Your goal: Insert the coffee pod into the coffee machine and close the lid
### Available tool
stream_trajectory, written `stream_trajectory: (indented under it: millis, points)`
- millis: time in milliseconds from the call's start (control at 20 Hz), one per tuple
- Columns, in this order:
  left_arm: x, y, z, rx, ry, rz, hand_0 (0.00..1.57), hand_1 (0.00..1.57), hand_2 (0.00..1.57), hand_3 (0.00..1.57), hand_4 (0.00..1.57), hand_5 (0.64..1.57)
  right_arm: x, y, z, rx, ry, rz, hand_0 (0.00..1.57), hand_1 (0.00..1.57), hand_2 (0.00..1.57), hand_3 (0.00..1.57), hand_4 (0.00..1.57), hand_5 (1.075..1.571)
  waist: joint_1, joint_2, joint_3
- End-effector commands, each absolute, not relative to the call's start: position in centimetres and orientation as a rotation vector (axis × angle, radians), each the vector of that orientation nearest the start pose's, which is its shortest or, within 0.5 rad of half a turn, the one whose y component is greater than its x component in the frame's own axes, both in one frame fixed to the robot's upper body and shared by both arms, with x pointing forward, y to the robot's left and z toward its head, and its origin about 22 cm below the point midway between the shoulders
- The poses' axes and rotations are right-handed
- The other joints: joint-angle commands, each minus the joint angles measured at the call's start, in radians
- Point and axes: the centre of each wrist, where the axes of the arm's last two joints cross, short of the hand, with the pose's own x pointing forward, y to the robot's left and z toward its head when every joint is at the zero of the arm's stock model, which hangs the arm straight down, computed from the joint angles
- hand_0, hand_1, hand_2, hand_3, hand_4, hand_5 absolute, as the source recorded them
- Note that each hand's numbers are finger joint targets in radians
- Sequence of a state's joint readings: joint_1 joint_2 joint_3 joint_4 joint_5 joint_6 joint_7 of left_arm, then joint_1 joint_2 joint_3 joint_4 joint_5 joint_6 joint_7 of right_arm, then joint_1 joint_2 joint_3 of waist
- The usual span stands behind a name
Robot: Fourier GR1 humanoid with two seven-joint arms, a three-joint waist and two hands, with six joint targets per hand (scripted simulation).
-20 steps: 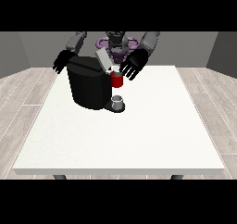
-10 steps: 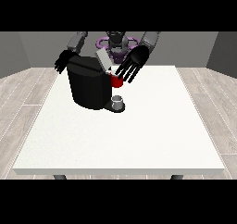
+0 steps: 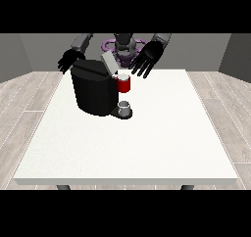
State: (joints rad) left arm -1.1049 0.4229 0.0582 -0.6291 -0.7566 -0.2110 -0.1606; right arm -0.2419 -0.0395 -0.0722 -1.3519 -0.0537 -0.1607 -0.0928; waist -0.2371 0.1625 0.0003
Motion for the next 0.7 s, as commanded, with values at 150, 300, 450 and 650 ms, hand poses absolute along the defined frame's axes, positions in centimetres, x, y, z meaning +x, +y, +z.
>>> stream_trajectory:
  millis: [150, 300, 450, 650]
  points:
    - [45.0, 25.7, 15.1, 0.587, -1.587, -0.991, 0.00, 0.00, 0.00, 0.00, 0.00, 1.571, 28.6, -24.4, -0.5, -0.117, -1.650, -0.153, 0.00, 0.00, 0.00, 0.00, 0.42, 1.571, 0.056, -0.070, -0.0003]
    - [44.5, 26.3, 12.2, 0.392, -1.593, -0.730, 0.00, 0.00, 0.00, 0.00, 0.00, 1.571, 28.0, -25.6, -0.4, -0.116, -1.582, -0.171, 0.00, 0.00, 0.00, 0.00, 0.40, 1.571, 0.086, -0.173, -0.0016]
    - [43.7, 24.1, 8.7, 0.130, -1.624, -0.551, 0.00, 0.00, 0.00, 0.00, 0.26, 1.571, 27.1, -26.1, -1.9, -0.172, -1.564, -0.189, 0.00, 0.00, 0.00, 0.00, 0.49, 1.571, 0.158, -0.246, -0.0017]
    - [41.2, 23.9, 2.8, 0.061, -1.545, -0.444, 0.00, 0.00, 0.00, 0.00, 0.00, 1.571, 26.1, -27.0, -1.4, -0.150, -1.527, -0.063, 0.00, 0.00, 0.00, 0.00, 0.39, 1.571, 0.186, -0.343, -0.0016]
